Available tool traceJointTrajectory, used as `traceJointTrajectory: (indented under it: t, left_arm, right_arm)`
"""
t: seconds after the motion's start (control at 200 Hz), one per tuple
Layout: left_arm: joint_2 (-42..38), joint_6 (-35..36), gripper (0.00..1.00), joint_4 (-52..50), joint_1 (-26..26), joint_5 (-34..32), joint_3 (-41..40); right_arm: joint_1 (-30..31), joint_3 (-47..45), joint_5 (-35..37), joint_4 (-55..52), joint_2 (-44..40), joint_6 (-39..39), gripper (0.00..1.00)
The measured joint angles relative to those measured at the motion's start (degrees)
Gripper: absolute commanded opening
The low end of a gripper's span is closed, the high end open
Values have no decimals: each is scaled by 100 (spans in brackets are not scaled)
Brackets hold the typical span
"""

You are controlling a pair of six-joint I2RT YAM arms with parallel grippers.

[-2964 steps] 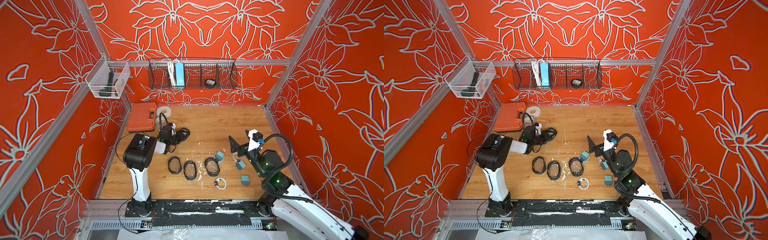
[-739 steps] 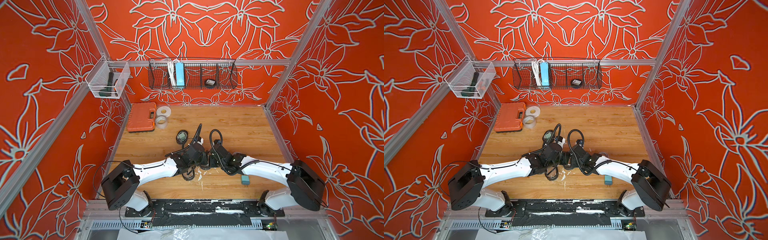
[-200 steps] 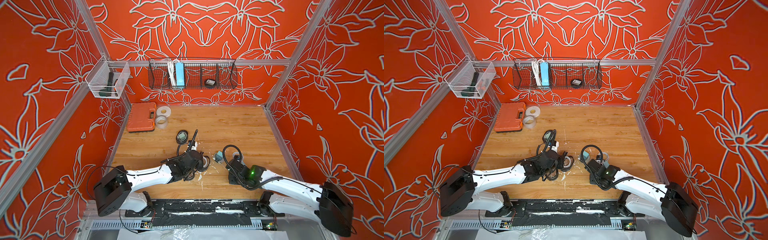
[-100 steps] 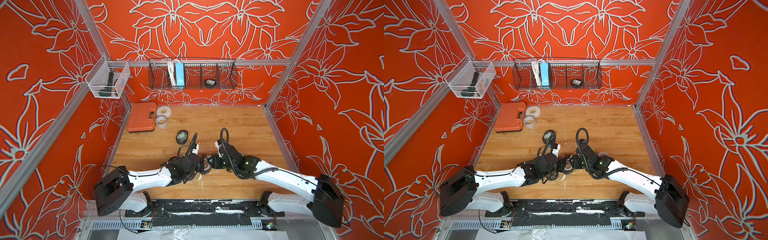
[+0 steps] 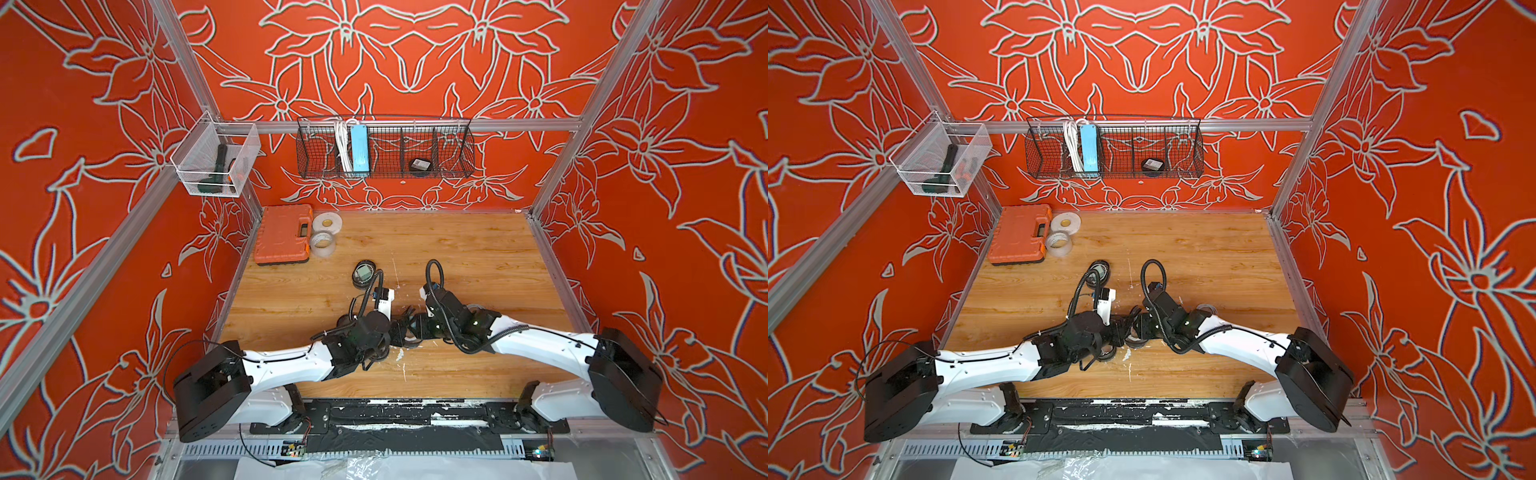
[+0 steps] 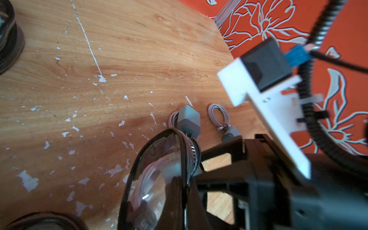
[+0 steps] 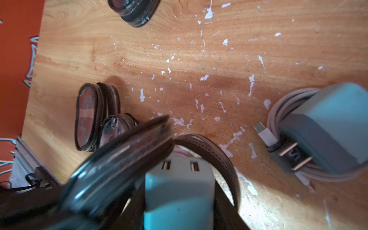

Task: Pack away charging kits
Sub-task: Place the storage bag at the center of the board.

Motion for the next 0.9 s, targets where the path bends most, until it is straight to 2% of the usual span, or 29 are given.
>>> traceJointTrajectory:
  t: [0.1, 0.29, 0.636, 0.761, 0.901]
  left_arm:
    - [-96, -20, 0, 125, -146, -42, -85]
    - [-103, -83, 0, 356, -262, -170, -216]
    - [101, -192, 0, 638, -264, -299, -227]
    - [129, -251, 0, 763, -264, -326, -286]
    - [269, -304, 0, 846, -262, -354, -306]
  right_arm:
    - [0, 2, 57, 17, 195, -2, 2]
    - [0, 61, 212, -11, 415, -11, 16]
    - [0, 120, 289, 37, 455, -15, 22]
    - [0, 116, 286, 133, 448, -15, 30]
    - [0, 37, 208, 382, 439, -15, 32]
